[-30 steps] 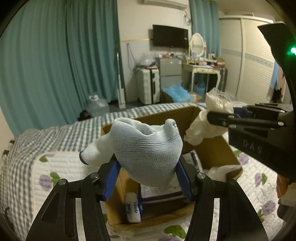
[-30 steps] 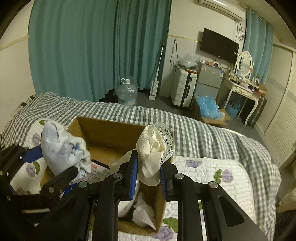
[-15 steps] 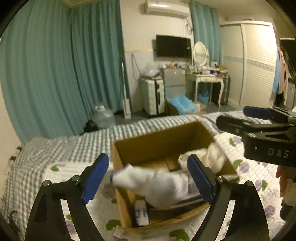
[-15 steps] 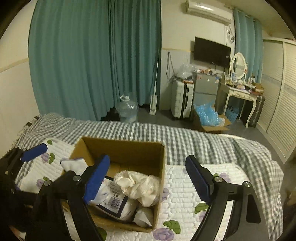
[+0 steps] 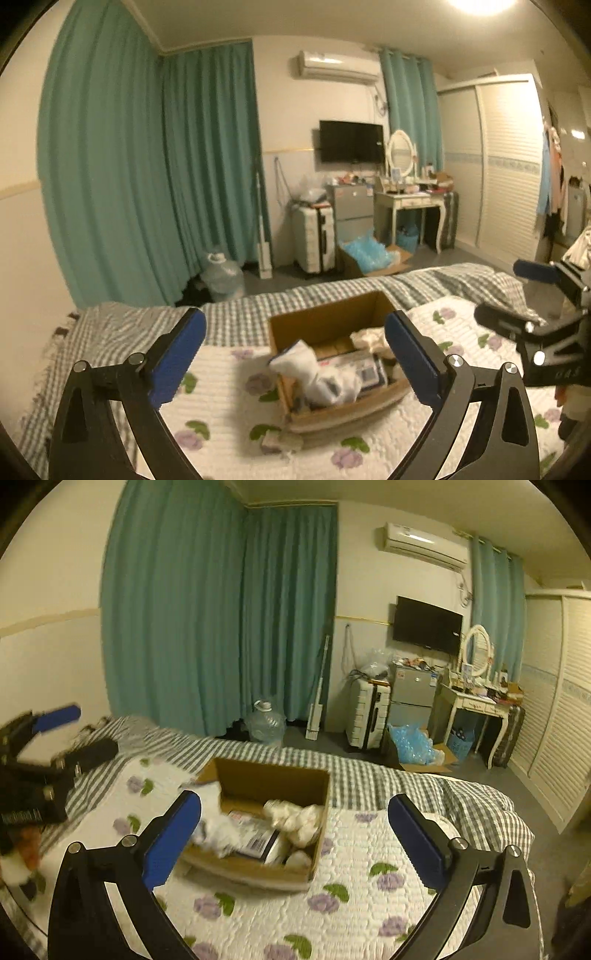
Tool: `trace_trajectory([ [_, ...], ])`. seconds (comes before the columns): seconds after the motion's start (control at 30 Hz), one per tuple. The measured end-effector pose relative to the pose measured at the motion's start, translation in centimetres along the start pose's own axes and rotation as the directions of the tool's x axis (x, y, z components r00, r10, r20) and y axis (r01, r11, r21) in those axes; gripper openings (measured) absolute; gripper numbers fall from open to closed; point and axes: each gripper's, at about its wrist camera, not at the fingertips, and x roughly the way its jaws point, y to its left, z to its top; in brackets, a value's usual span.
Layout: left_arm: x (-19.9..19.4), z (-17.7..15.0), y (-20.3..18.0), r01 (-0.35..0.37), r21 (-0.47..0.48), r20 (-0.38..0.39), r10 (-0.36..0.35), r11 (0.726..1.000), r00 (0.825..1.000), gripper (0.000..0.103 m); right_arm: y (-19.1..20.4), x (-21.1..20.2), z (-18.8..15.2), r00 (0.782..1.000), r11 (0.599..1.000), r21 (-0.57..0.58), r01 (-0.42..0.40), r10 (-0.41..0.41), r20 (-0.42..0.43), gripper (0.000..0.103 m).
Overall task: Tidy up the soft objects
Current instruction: 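Move both tools back toward the remaining white items on the quilt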
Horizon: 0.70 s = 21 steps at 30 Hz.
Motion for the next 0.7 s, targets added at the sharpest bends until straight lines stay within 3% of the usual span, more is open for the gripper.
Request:
trace_trajectory([
  [0.2, -2.3, -3.7, 0.9, -0.127, 0.001, -0.063, 0.127, 0.992, 0.99, 0.099, 2.1, -1.0, -4.8, 0.999, 0.999, -0.038, -0.014, 0.013, -0.038, 0.102],
  [0.4, -1.9, -10.7, 1.0, -0.116, -0.112, -0.203, 0.091, 0.987, 0.975, 0.099, 2.8, 2.3, -10.3, 0.982, 0.999, -0.004, -0.035, 0.033, -0.185, 0.102],
  [0.6, 0.2, -18.6, 0.1, -0.134, -0.121, -0.373, 0.081, 0.984, 0.924, 0.097, 2.7, 3.3, -12.5, 0.97, 0.998, 0.023, -0.051, 0.055, -0.236, 0.102],
  [0.7, 0.9, -20.9, 0.4, -0.131, -0.118, -0.412, 0.072, 0.984, 0.908, 0.097, 2.8, 3.8, -12.8, 0.969, 0.999, 0.014, -0.034, 0.036, -0.244, 0.102],
])
